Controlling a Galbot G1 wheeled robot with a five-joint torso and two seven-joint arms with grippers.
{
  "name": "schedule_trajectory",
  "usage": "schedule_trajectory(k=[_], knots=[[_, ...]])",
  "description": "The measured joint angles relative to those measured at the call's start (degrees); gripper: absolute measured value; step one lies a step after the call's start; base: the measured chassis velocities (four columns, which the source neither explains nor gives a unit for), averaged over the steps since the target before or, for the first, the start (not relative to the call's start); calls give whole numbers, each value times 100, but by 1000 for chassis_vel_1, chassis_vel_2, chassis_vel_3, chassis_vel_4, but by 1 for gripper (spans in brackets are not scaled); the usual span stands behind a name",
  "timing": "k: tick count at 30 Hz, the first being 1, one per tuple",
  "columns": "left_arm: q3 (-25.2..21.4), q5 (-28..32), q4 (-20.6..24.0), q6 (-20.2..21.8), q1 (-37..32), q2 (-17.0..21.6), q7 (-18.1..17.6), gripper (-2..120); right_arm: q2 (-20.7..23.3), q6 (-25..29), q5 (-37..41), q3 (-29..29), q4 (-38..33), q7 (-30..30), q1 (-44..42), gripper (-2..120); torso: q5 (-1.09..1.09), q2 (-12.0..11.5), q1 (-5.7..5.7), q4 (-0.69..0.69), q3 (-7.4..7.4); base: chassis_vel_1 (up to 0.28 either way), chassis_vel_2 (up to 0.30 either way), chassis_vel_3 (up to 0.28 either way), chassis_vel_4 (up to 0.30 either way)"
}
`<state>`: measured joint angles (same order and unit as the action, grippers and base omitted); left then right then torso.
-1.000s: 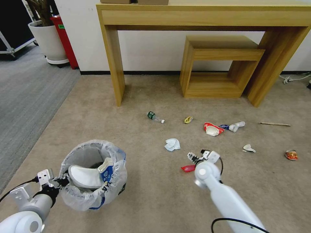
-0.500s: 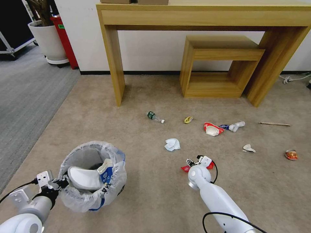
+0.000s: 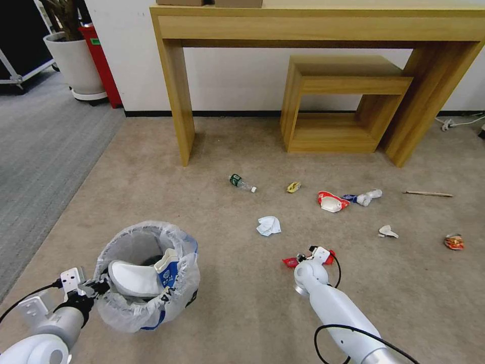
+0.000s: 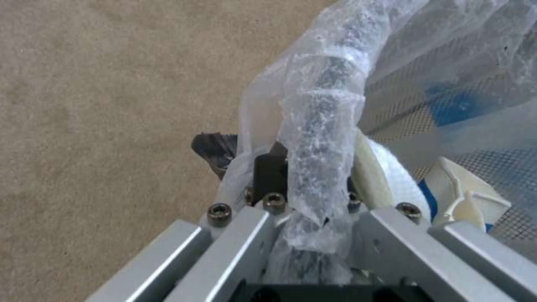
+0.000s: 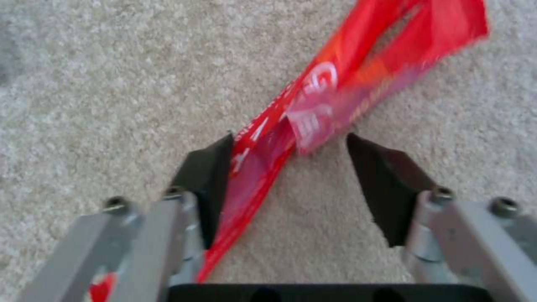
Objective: Pick up the trash bin and place the garbage on the floor into it.
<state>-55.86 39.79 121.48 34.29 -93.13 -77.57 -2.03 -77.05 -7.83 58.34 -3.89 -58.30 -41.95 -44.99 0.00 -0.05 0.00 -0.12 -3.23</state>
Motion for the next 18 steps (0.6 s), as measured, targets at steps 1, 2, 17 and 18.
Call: schedule_trajectory(k=[1,2,17,18], knots=[[0,0,0,0,0,0,0,1,0,0,0,0,0,0,0,51,0,0,0,0,0,0,0,0,0],[4,0,3,-5,-7,0,2,1,-6,18,-27,5,26,23,4,46,0,0,0,0,0,0,0,0,0],[25,-5,-35,-48,4,-7,17,1,210,142,-257,-5,-468,222,-388,0,0,0,0,0,0,0,0,0,0],[25,-5,-34,-49,7,-7,19,1,251,159,-261,-17,-597,274,-446,0,1,0,0,0,0,0,0,0,0]])
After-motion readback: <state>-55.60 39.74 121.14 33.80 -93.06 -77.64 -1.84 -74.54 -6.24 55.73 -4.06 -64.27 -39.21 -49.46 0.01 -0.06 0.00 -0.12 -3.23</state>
